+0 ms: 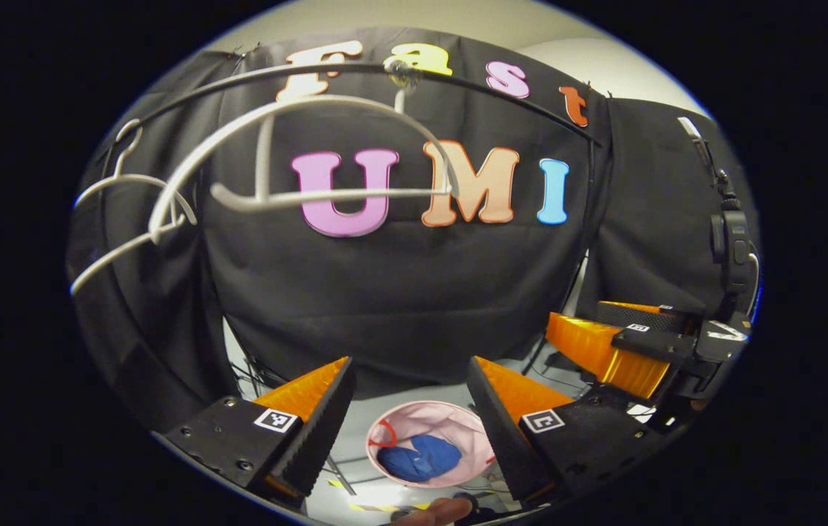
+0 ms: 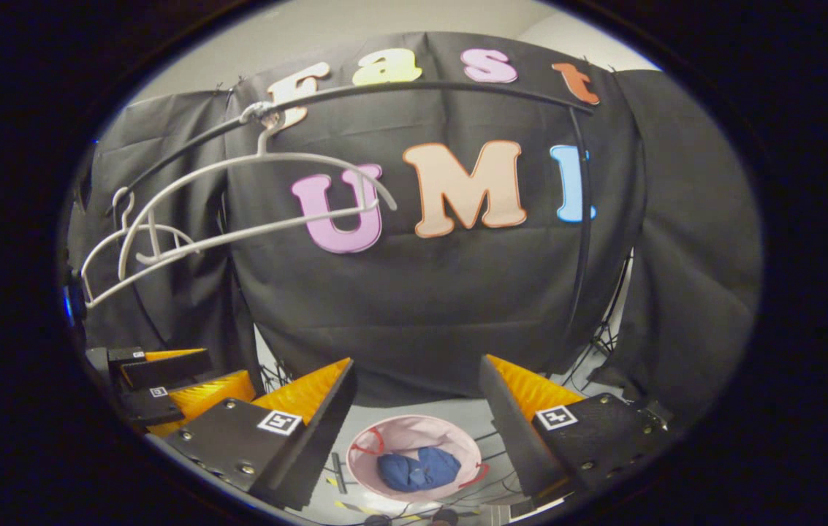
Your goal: Grasp the clothes on the hanger with both hands and then place them into the laundry hamper below.
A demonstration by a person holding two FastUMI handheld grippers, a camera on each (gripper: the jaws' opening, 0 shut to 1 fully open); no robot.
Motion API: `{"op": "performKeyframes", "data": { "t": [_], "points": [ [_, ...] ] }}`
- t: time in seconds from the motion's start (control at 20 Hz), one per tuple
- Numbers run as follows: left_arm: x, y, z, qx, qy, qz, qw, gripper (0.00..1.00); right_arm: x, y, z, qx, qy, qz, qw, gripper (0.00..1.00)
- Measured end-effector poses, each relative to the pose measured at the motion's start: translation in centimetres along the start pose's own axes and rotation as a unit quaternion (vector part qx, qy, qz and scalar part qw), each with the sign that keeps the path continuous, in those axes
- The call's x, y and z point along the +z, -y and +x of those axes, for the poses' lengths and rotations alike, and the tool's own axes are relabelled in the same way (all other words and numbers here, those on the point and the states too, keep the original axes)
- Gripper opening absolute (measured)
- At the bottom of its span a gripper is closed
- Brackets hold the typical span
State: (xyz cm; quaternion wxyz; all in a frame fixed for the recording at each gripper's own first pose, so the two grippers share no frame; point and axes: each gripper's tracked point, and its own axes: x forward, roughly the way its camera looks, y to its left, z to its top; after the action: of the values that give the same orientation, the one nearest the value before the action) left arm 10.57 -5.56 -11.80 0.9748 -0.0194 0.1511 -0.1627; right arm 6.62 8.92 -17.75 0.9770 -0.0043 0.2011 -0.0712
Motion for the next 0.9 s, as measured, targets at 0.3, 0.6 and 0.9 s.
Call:
{"op": "performKeyframes", "data": {
  "t": [0.3, 0.6, 0.9],
  "points": [
    [4.7, -0.9, -1.6, 0.025, 0.081, 0.009, 0.996, 0.92, 3.3, 0.1, -3.6, -0.022, 0.054, -0.019, 0.998, 1.00],
    [7.5, -2.5, -4.0, 0.042, 0.136, -0.018, 0.990, 0.91, 5.9, 0.1, -6.3, -0.041, 0.093, -0.007, 0.995, 1.00],
    [7.9, -2.5, -4.4, 0.067, 0.134, -0.018, 0.989, 0.91, 7.0, 1.2, -6.9, -0.018, 0.103, -0.023, 0.994, 1.00]
  ]
}}
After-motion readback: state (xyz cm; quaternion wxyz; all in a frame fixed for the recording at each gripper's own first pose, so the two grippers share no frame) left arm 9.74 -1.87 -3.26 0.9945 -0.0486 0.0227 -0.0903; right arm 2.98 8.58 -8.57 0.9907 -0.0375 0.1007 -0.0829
